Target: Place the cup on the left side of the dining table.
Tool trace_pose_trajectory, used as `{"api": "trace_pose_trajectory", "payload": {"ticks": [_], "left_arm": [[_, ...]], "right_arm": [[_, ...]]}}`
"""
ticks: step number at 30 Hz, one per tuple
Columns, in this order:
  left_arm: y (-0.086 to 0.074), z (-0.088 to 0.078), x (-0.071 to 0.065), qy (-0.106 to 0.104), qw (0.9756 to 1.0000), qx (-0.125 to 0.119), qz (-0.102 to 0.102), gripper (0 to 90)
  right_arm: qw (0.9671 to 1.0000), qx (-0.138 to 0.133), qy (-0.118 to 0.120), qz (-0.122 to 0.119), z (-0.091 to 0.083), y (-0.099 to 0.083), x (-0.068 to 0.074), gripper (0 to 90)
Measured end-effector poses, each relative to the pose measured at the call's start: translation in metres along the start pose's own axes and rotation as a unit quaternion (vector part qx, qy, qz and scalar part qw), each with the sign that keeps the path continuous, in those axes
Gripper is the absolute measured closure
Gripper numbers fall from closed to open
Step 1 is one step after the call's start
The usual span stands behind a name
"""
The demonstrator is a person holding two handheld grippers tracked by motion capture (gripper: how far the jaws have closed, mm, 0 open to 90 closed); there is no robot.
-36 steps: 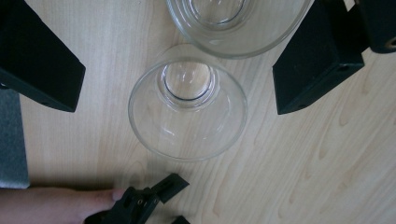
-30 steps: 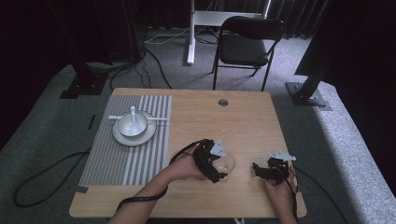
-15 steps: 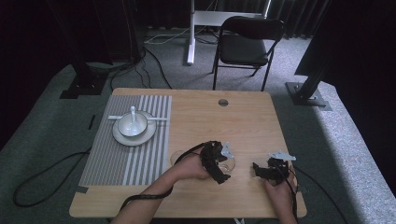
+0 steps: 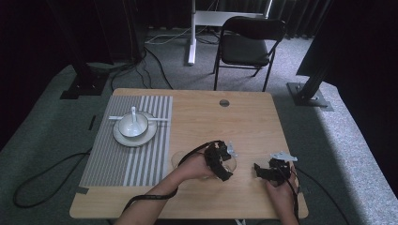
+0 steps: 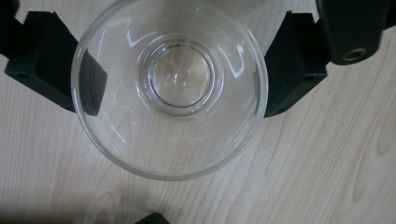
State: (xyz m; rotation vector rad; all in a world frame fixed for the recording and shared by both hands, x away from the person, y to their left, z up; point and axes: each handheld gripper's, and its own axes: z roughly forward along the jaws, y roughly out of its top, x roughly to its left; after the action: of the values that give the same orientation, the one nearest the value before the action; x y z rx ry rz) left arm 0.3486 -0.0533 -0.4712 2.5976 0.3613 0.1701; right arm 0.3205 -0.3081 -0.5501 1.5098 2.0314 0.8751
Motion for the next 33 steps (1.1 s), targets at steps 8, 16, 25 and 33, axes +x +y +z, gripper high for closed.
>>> {"api": "trace_pose_trajectory", "payload": {"ticks": [8, 16, 25, 33], "left_arm": [[0.002, 0.0, -0.003, 0.012, 0.9999, 0.01, -0.002, 18.1], [0.001, -0.001, -0.006, 0.021, 0.9998, -0.004, -0.004, 18.3], [0.005, -0.013, -0.007, 0.02, 0.9994, -0.026, -0.01, 18.3], [0.011, -0.033, -0.007, 0.017, 0.9987, -0.048, -0.008, 18.3]], "right_arm": [[1.0, 0.0, 0.0, 0.0, 0.0, 0.0, 0.0, 12.3], [1.0, 0.0, 0.0, 0.0, 0.0, 0.0, 0.0, 12.3], [1.0, 0.0, 0.0, -0.001, 0.0, 0.0, 0.0, 12.4], [1.0, 0.001, 0.0, -0.001, 0.0, 0.0, 0.0, 12.4]]}}
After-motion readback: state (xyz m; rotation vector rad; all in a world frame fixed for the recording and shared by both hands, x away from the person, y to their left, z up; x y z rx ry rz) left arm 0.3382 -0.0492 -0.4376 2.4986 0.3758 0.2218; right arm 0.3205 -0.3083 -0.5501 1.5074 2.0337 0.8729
